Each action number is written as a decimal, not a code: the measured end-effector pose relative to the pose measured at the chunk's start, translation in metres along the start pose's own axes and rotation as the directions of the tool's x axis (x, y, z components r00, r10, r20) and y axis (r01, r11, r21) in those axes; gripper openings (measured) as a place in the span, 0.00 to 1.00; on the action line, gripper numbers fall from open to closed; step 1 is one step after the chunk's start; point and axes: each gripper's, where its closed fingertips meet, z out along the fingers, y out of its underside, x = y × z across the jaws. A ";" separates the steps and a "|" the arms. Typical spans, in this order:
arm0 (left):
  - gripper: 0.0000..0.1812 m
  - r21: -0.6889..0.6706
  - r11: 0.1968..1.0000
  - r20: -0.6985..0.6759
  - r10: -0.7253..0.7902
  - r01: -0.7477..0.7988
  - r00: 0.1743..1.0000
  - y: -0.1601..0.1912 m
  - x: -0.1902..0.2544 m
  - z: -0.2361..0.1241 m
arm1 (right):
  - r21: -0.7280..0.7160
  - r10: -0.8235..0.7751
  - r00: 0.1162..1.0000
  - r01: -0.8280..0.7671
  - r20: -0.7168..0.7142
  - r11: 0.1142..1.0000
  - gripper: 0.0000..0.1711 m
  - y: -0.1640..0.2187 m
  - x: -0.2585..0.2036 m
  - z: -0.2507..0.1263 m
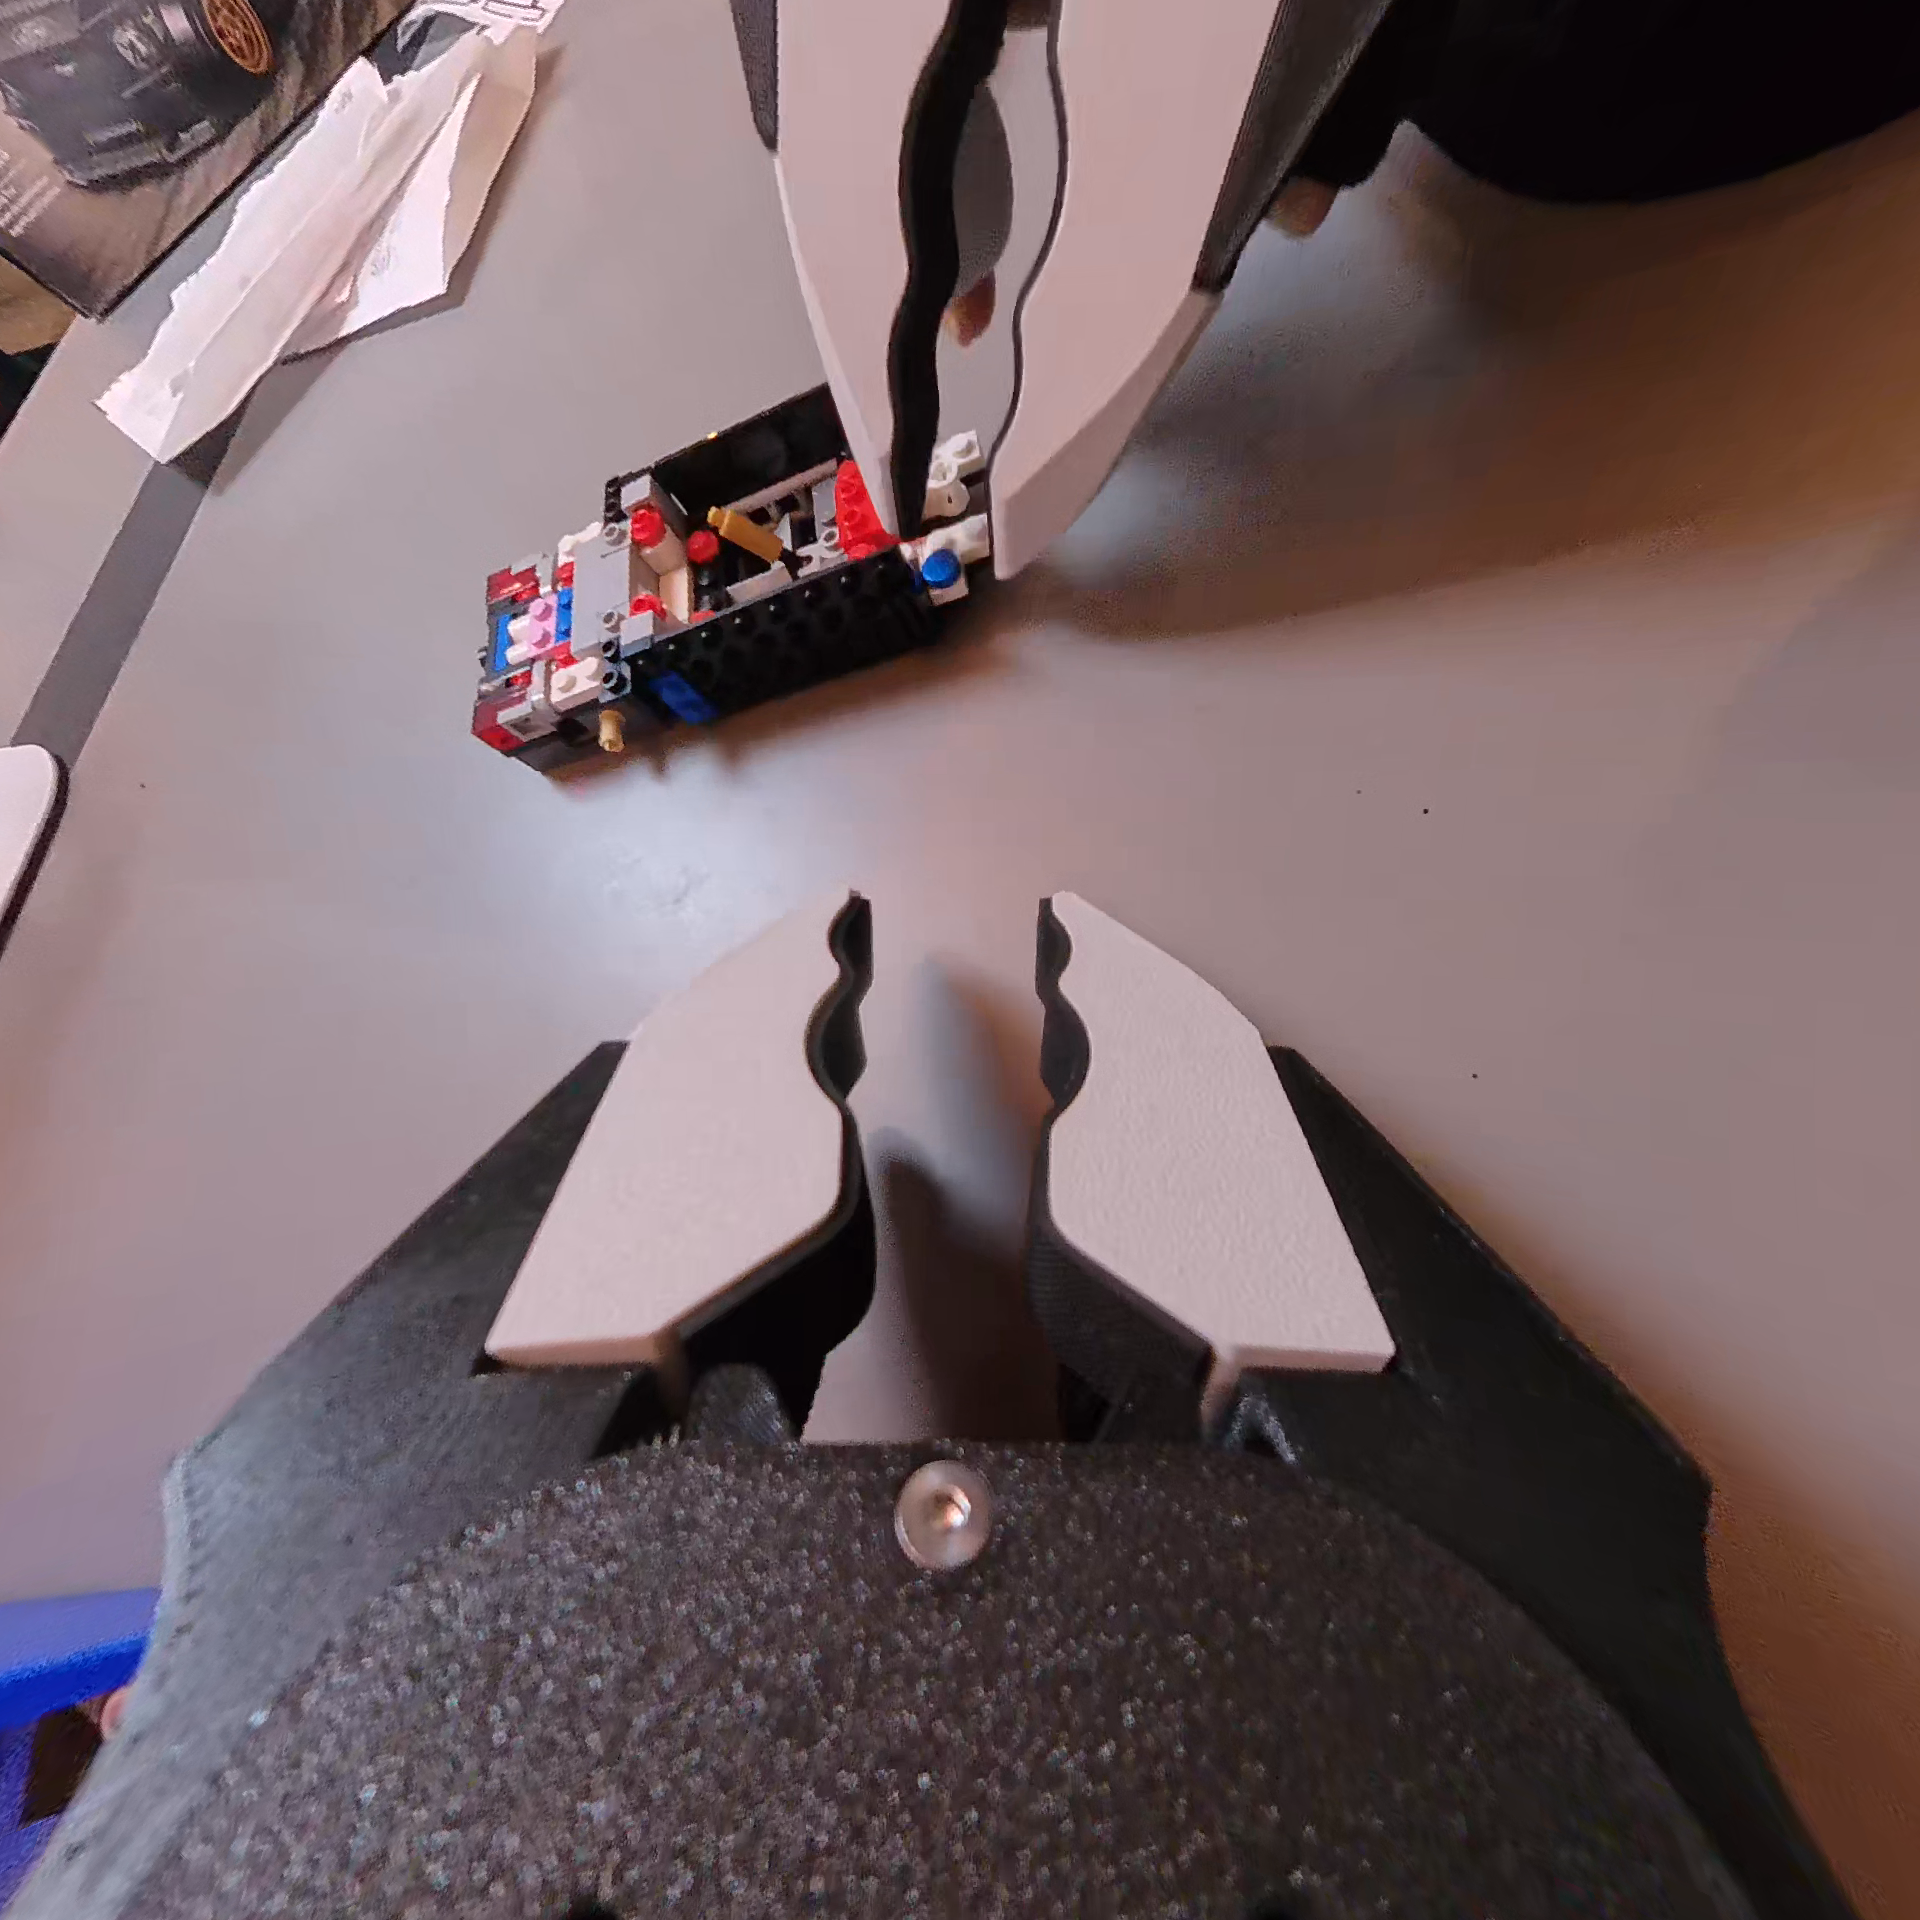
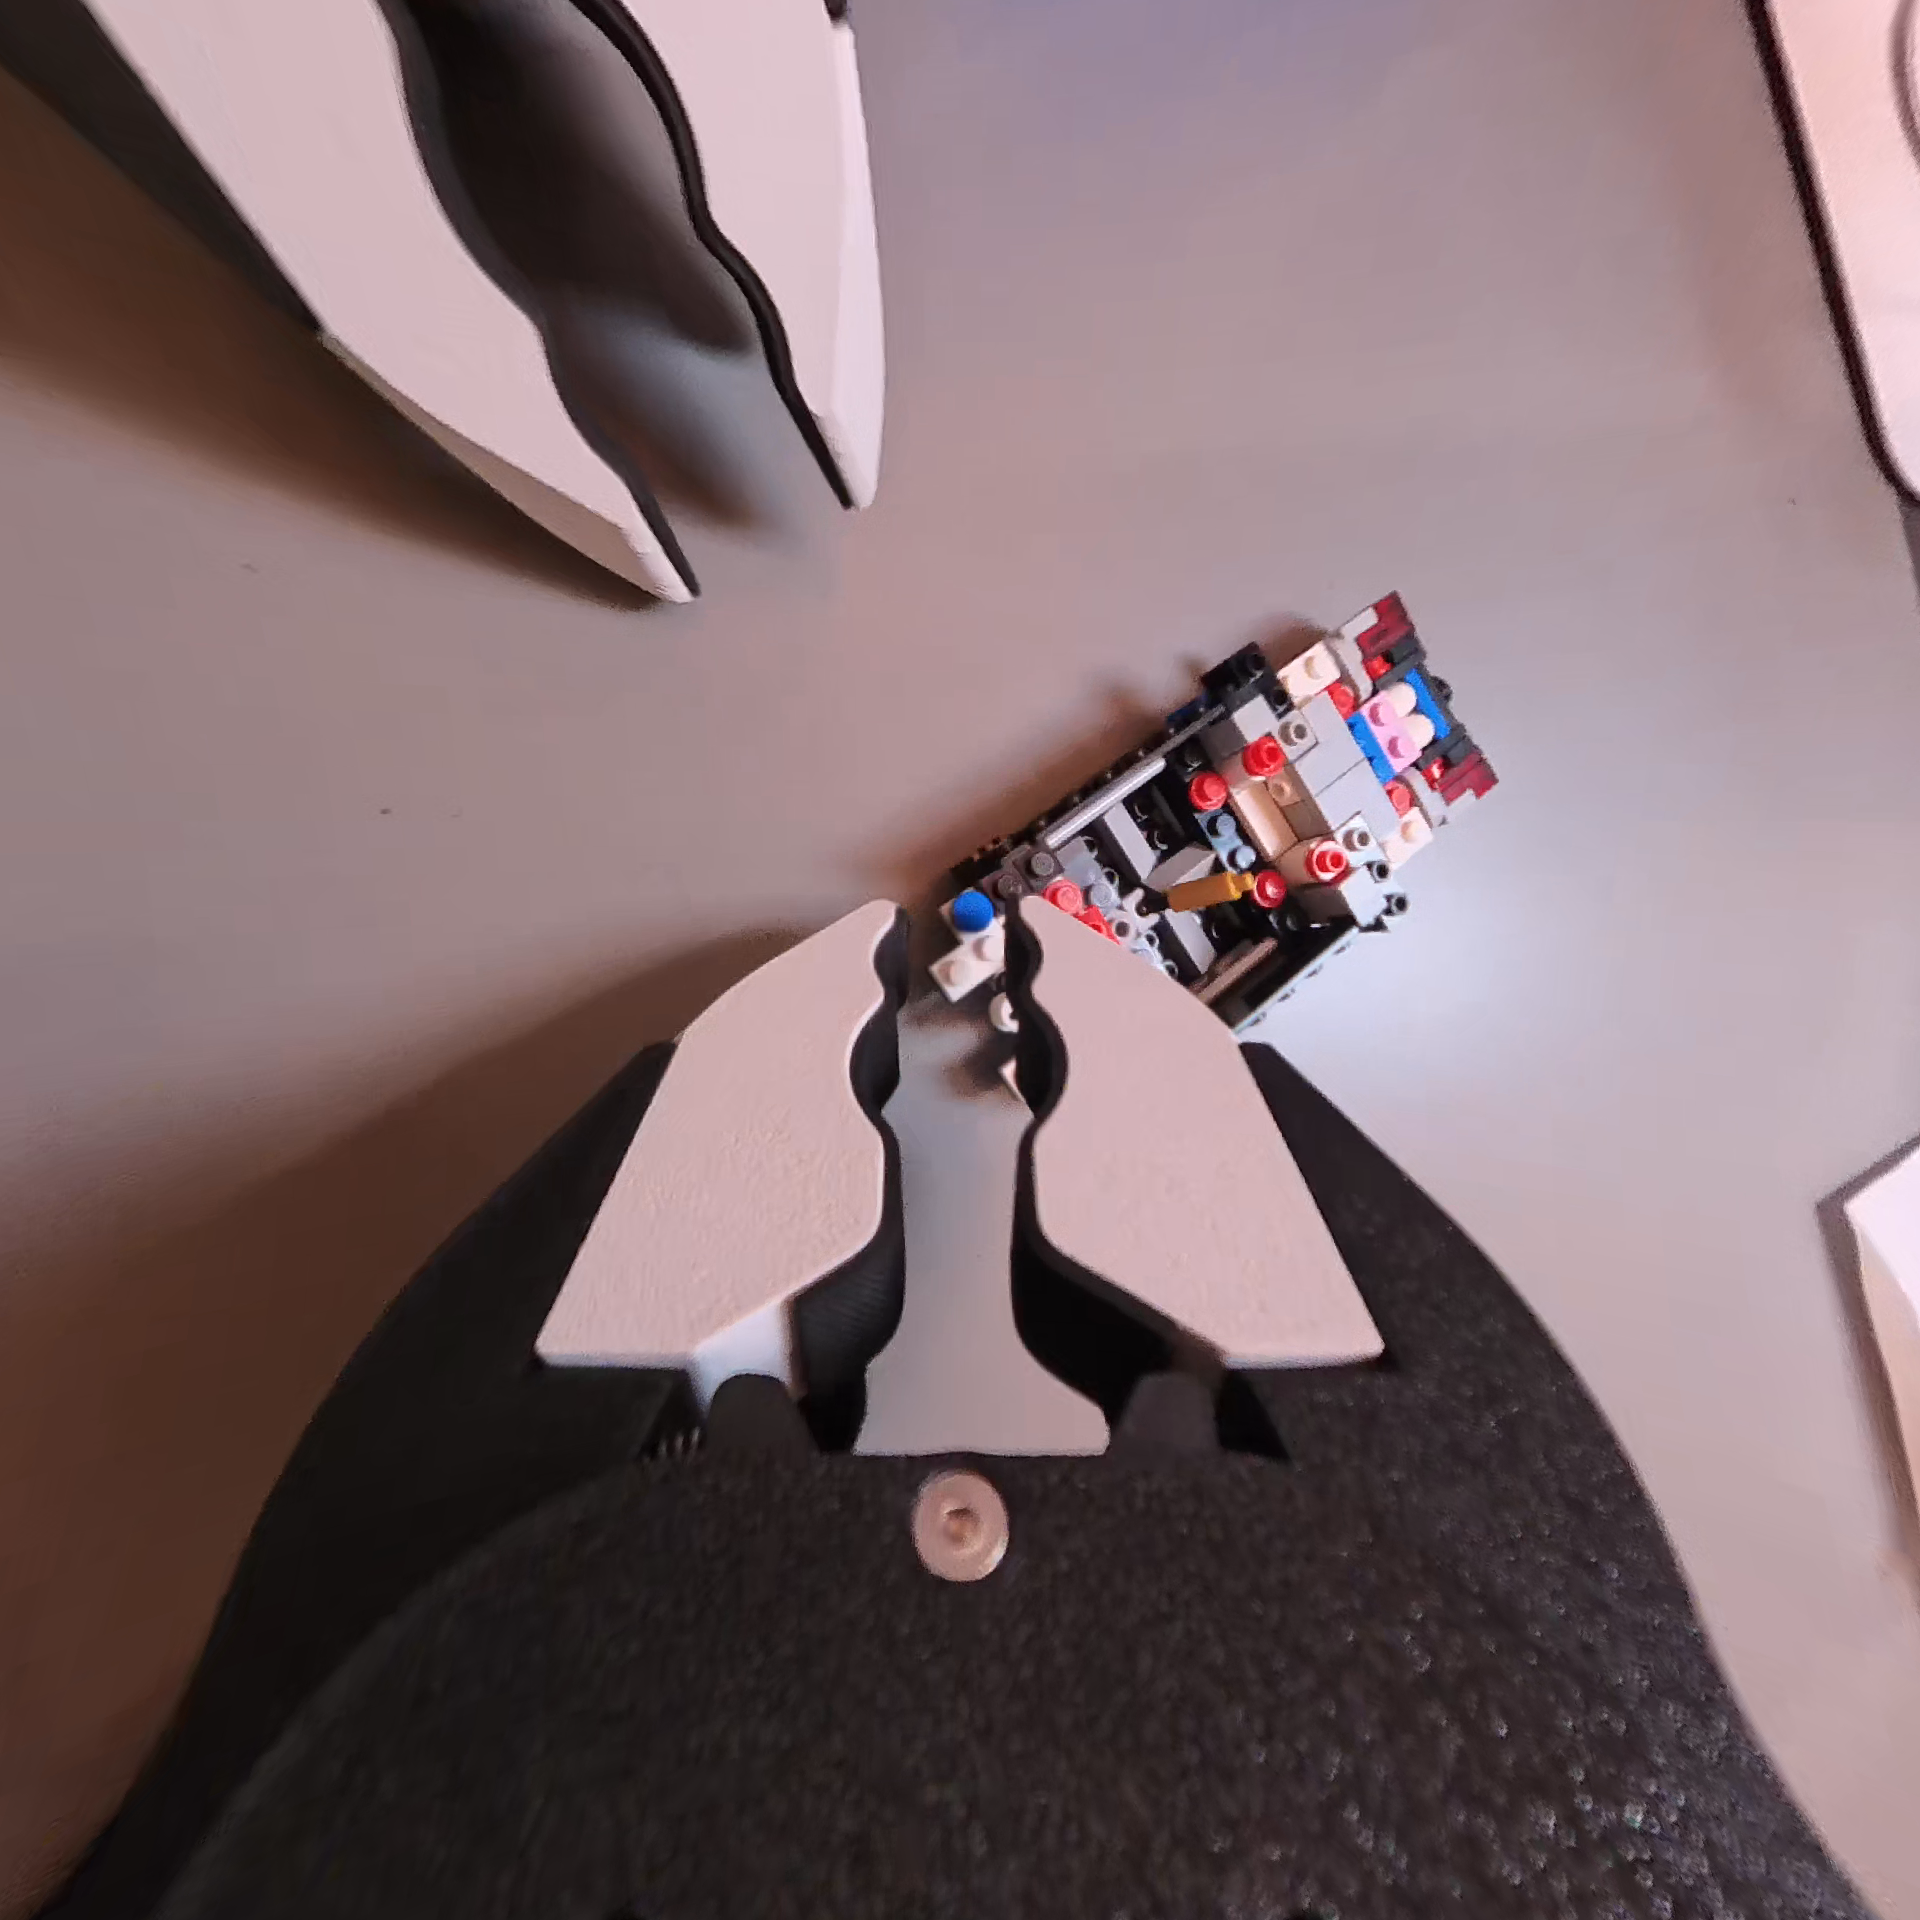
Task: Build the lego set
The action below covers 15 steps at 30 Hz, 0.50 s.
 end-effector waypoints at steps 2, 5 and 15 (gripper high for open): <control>0.17 0.005 1.000 0.010 0.017 -0.017 1.000 -0.002 0.000 0.000 | -0.019 0.017 1.000 -0.017 -0.003 1.000 0.10 0.003 0.000 0.005; 0.17 0.018 0.999 0.027 0.039 -0.040 0.999 -0.005 -0.001 0.001 | -0.009 0.067 0.998 -0.067 -0.003 0.998 0.06 0.002 0.004 0.006; 0.21 0.106 0.969 0.002 0.225 -0.224 0.974 -0.042 -0.008 0.007 | 0.116 -0.050 0.982 0.029 0.183 0.993 0.03 0.001 -0.019 -0.002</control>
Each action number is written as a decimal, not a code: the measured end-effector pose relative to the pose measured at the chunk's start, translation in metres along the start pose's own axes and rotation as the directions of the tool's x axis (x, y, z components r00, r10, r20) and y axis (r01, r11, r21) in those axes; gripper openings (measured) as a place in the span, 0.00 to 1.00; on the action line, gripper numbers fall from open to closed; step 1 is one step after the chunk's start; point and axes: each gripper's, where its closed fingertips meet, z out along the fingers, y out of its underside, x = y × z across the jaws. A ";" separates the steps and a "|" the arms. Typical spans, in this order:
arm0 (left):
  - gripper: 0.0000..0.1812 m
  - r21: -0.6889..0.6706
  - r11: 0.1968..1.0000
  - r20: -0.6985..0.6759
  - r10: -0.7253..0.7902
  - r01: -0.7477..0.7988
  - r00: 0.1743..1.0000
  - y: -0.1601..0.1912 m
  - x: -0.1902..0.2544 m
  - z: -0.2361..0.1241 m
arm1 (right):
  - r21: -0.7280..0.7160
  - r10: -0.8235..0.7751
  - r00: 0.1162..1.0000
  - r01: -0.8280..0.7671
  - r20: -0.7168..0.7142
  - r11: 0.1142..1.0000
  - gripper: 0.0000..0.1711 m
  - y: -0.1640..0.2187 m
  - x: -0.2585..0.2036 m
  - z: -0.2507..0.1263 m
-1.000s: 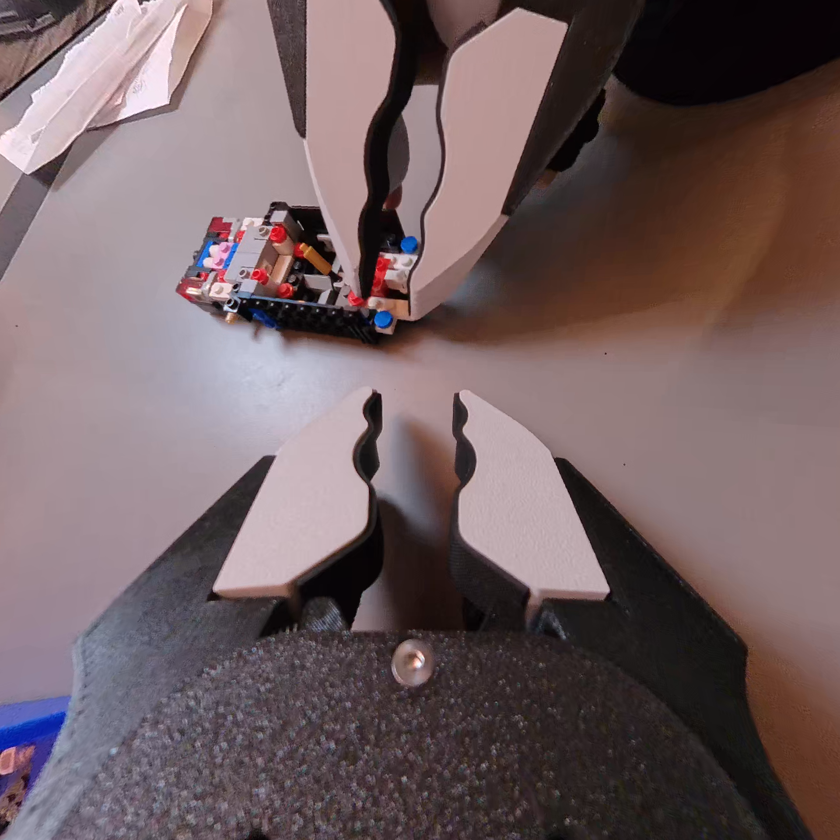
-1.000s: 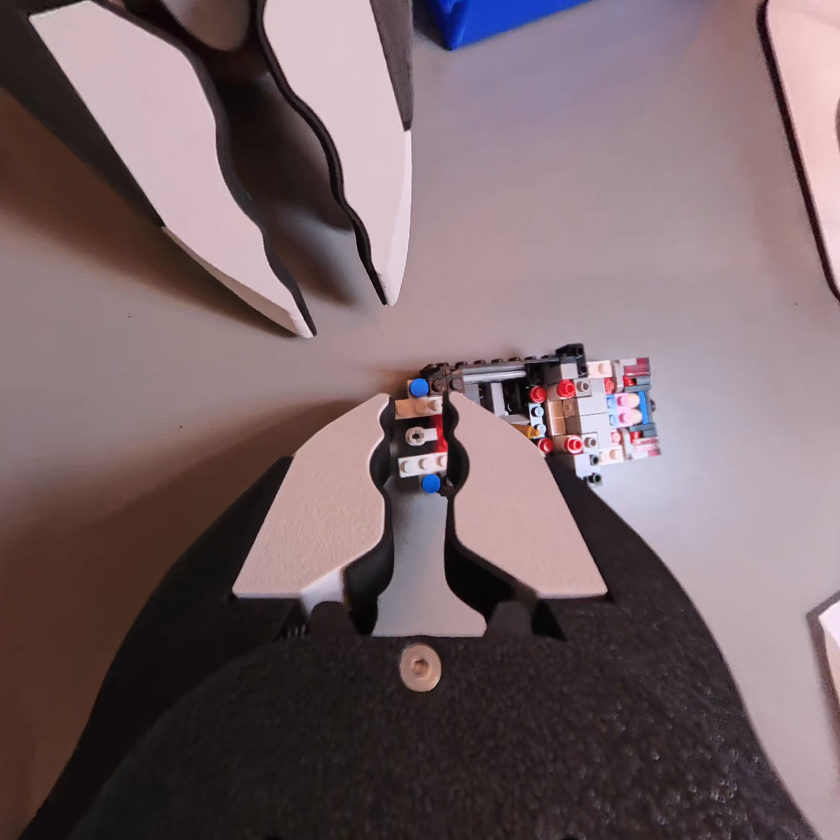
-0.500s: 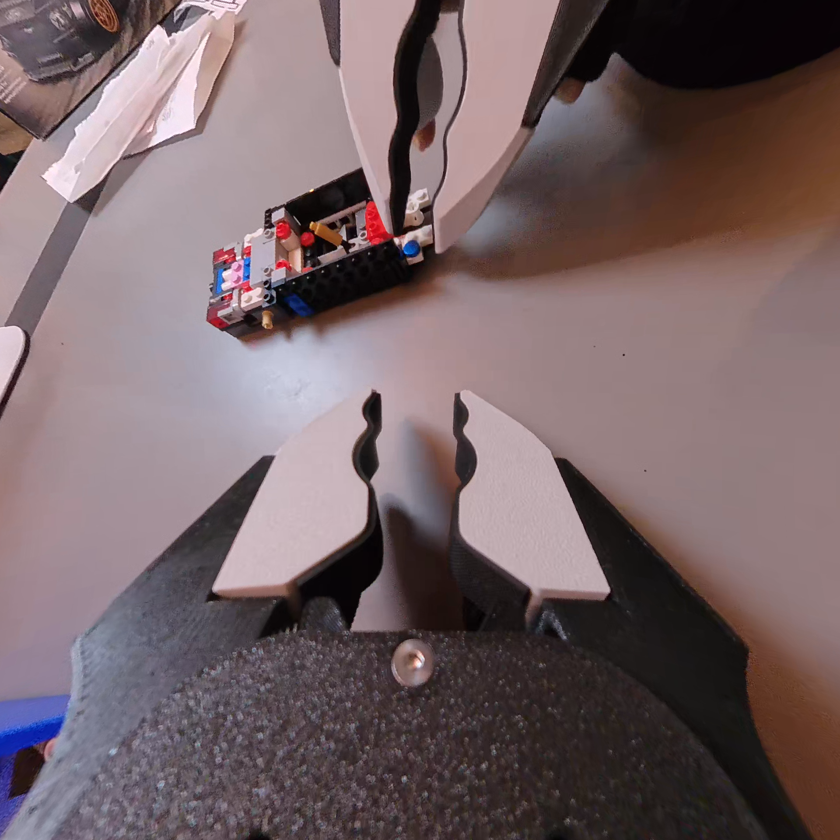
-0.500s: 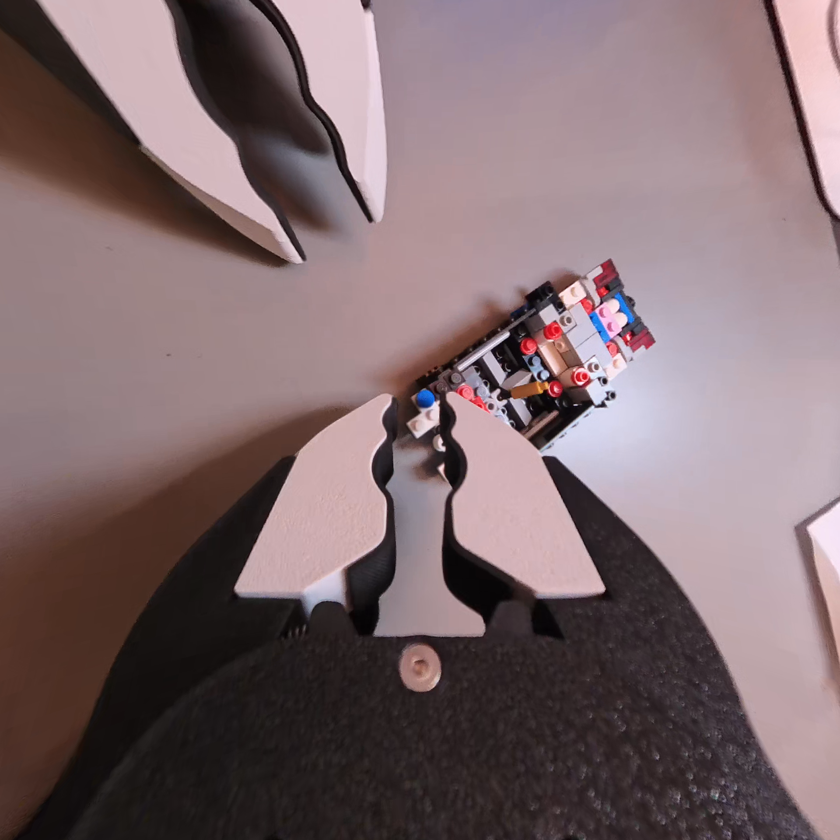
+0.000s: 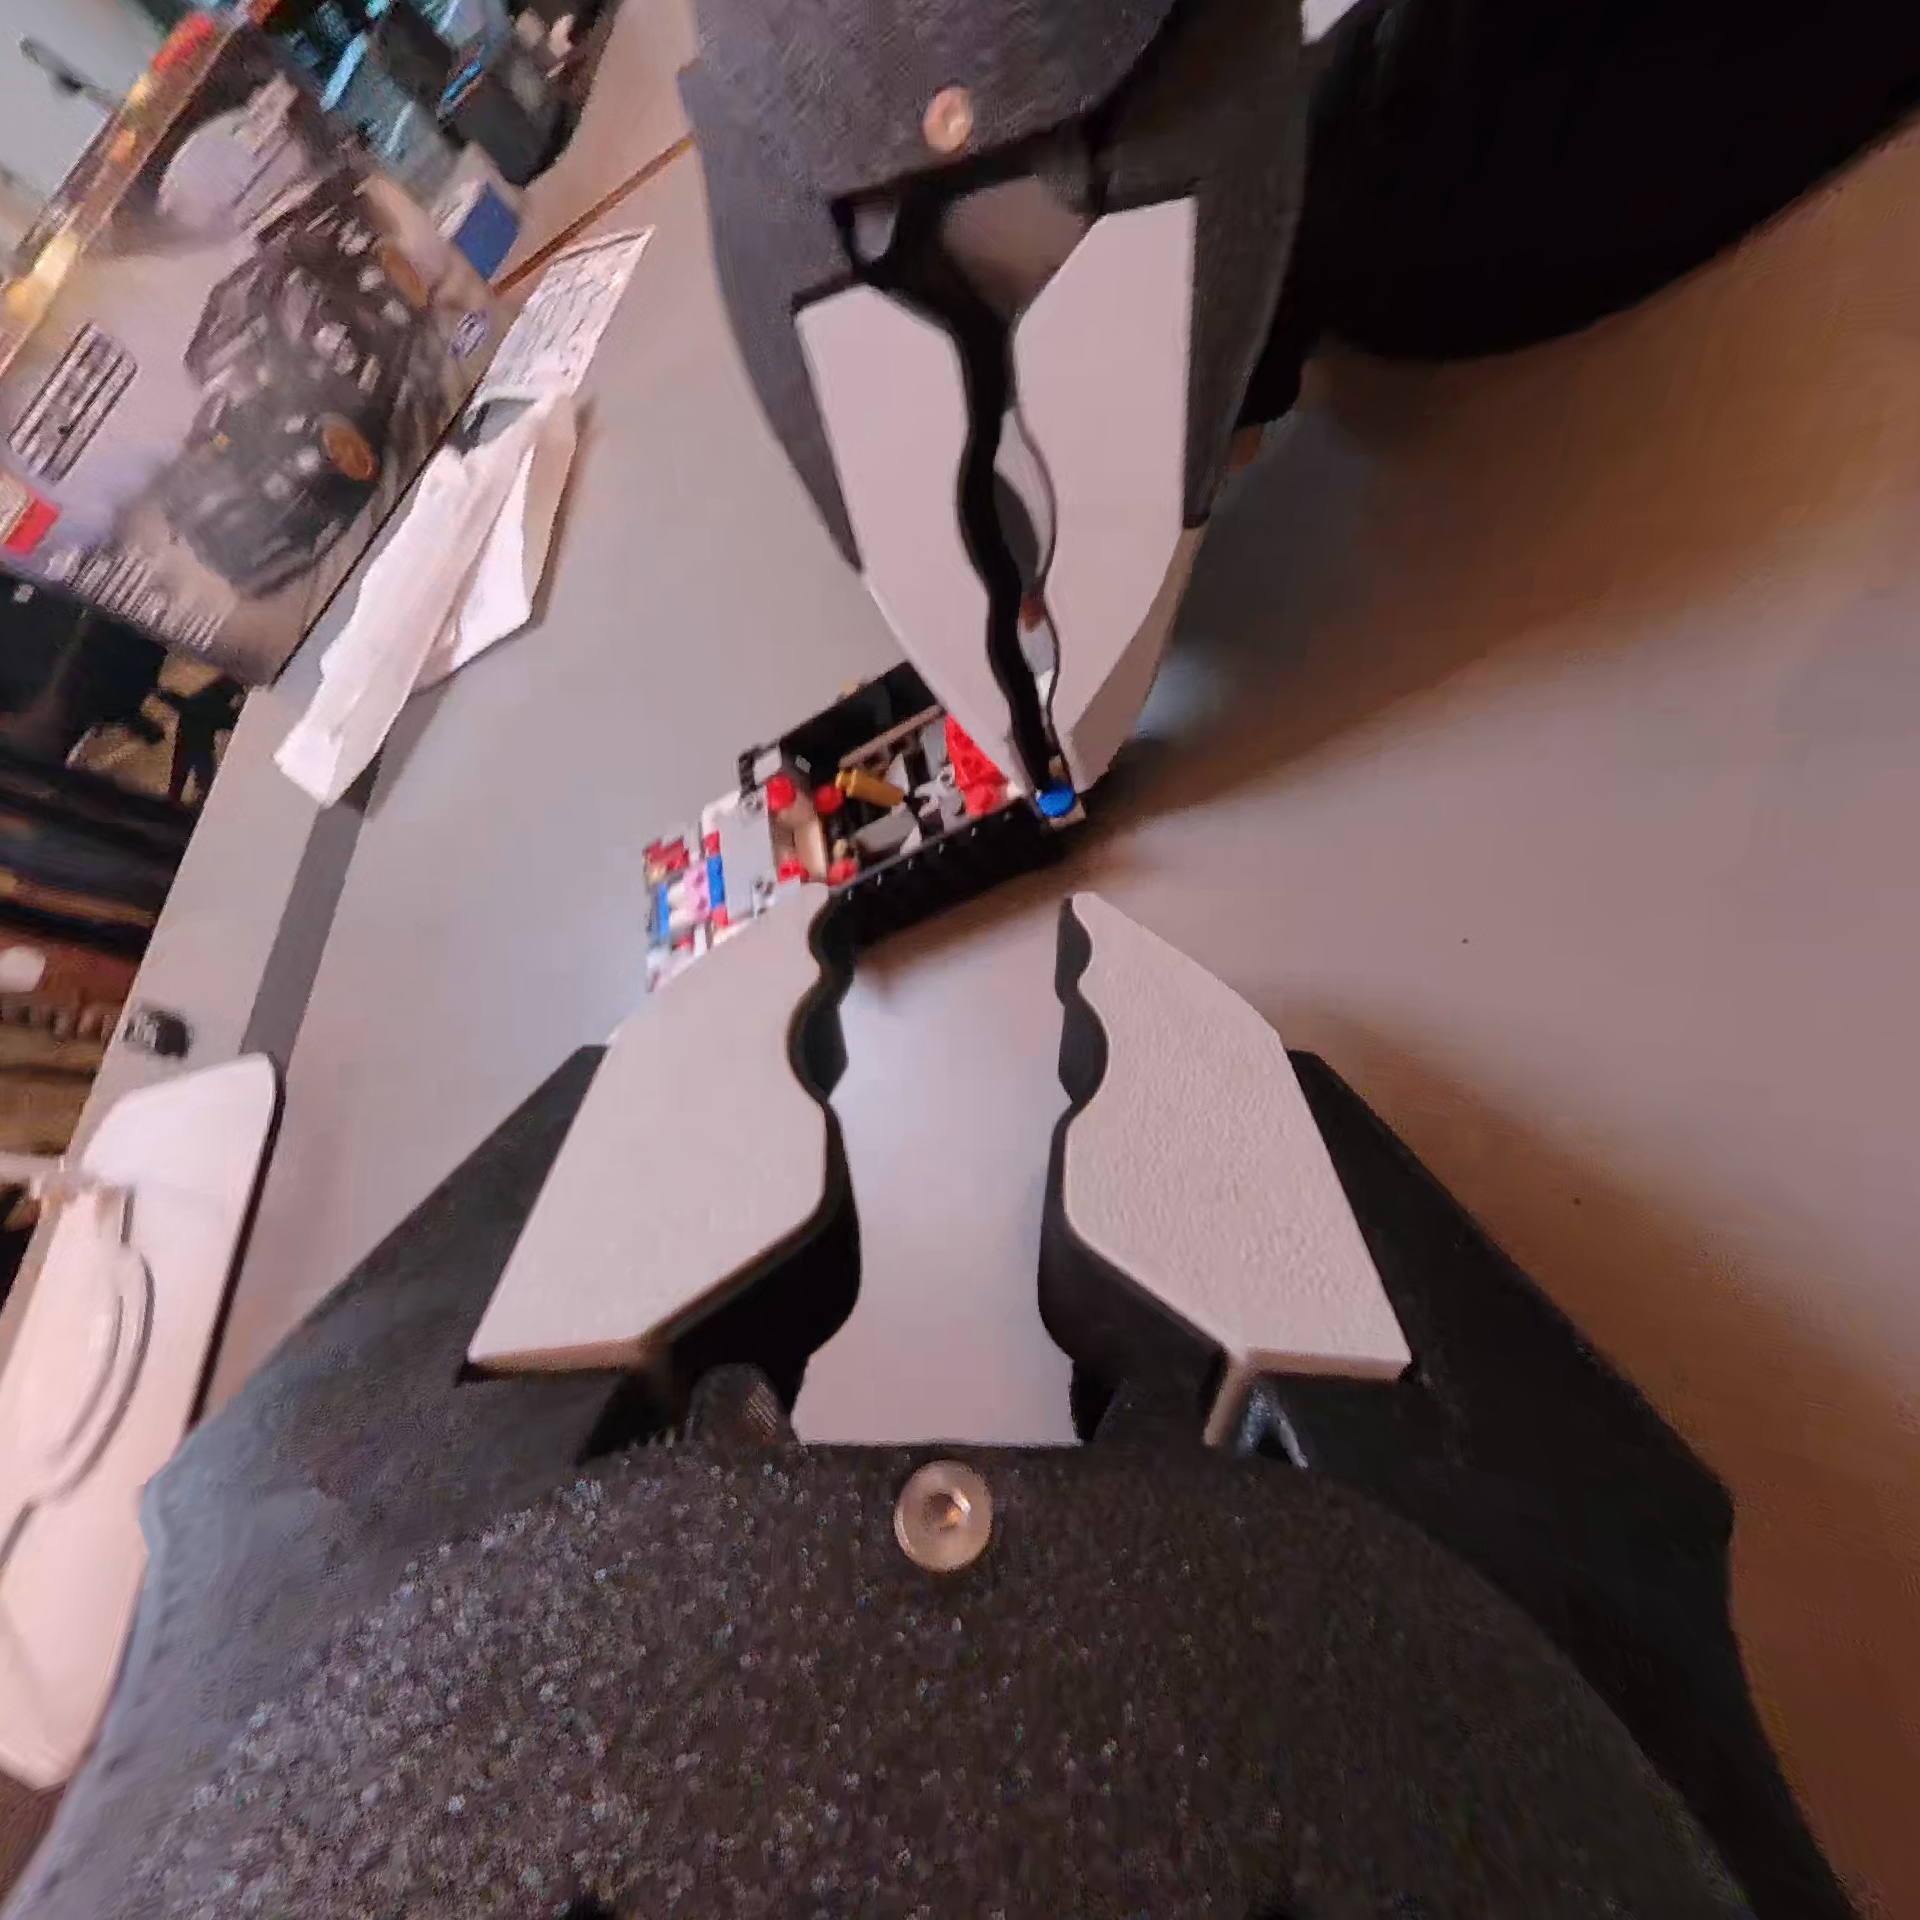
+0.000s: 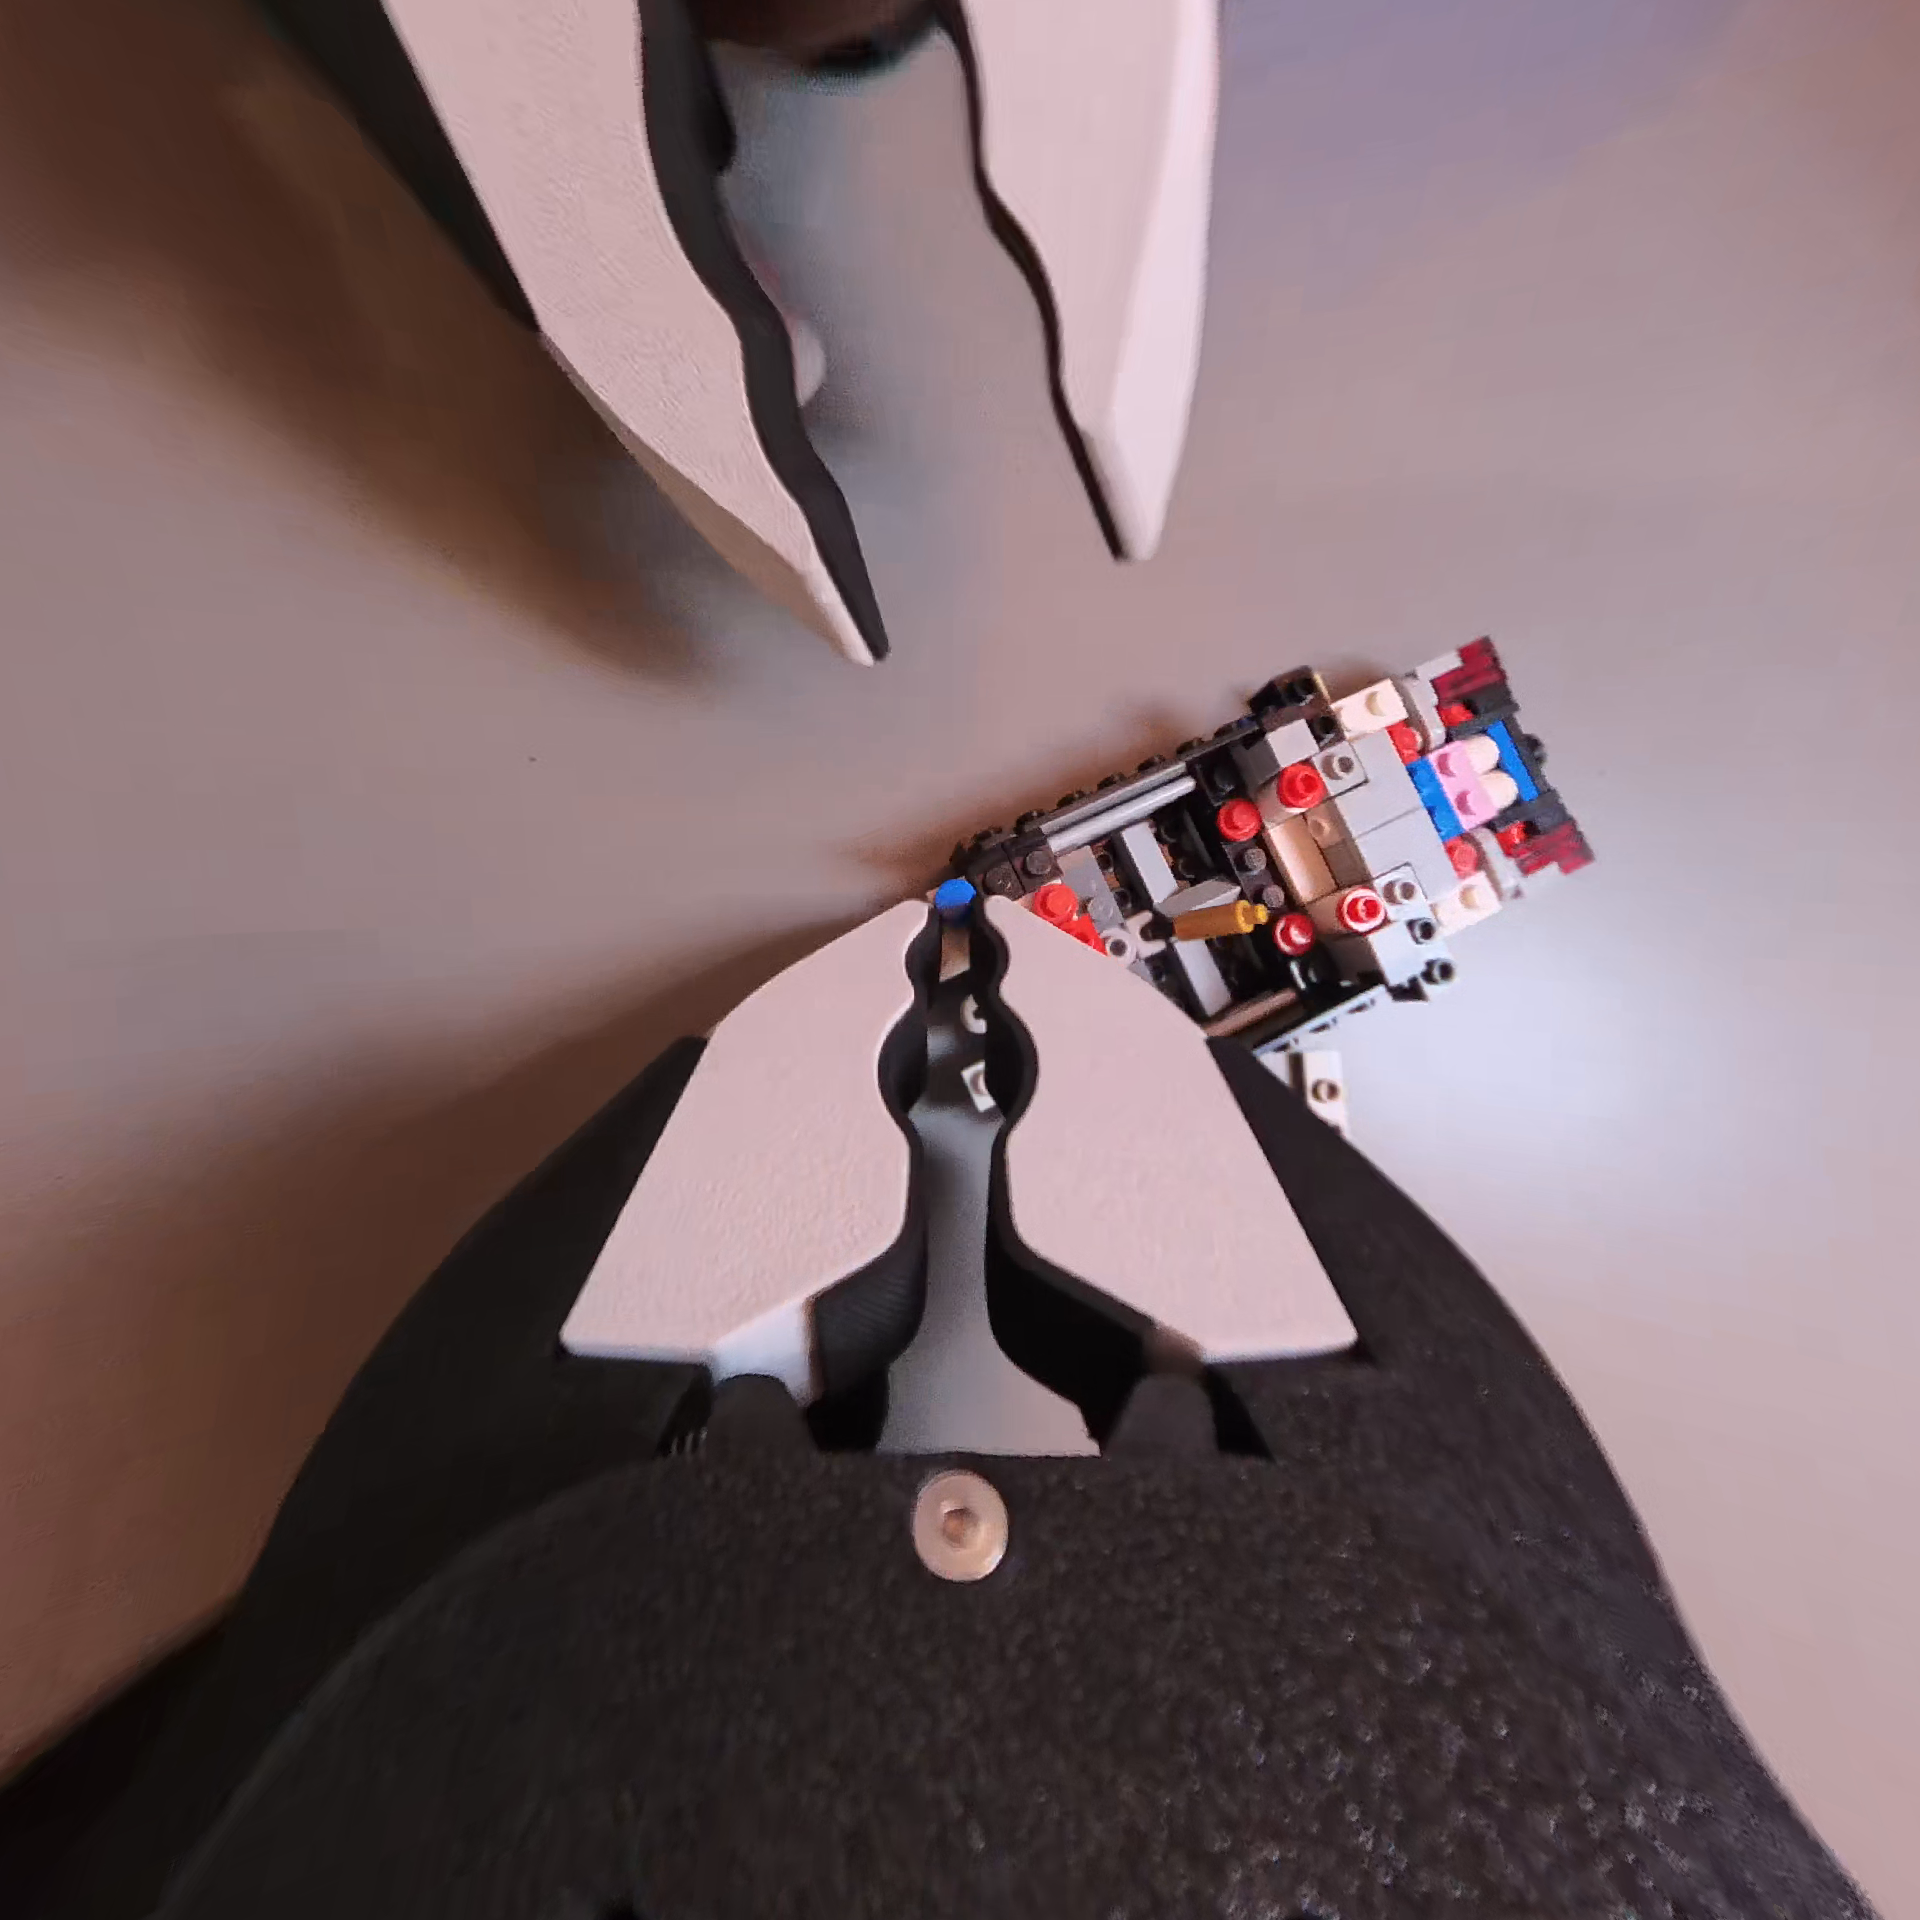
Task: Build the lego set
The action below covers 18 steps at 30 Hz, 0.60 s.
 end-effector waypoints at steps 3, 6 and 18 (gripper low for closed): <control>0.23 -0.015 0.987 -0.062 0.158 -0.159 0.985 -0.006 0.006 0.009 | 0.029 -0.061 0.997 0.060 0.056 0.998 0.02 -0.002 -0.012 0.000; 0.24 -0.055 0.948 -0.134 0.305 -0.314 0.943 -0.002 0.013 0.017 | 0.053 -0.118 0.987 0.113 0.107 0.992 0.02 -0.005 -0.025 -0.001; 0.08 -0.201 0.878 -0.223 0.391 -0.434 0.893 0.007 0.034 0.021 | 0.020 -0.049 0.995 0.047 0.082 0.999 0.08 -0.002 -0.031 -0.005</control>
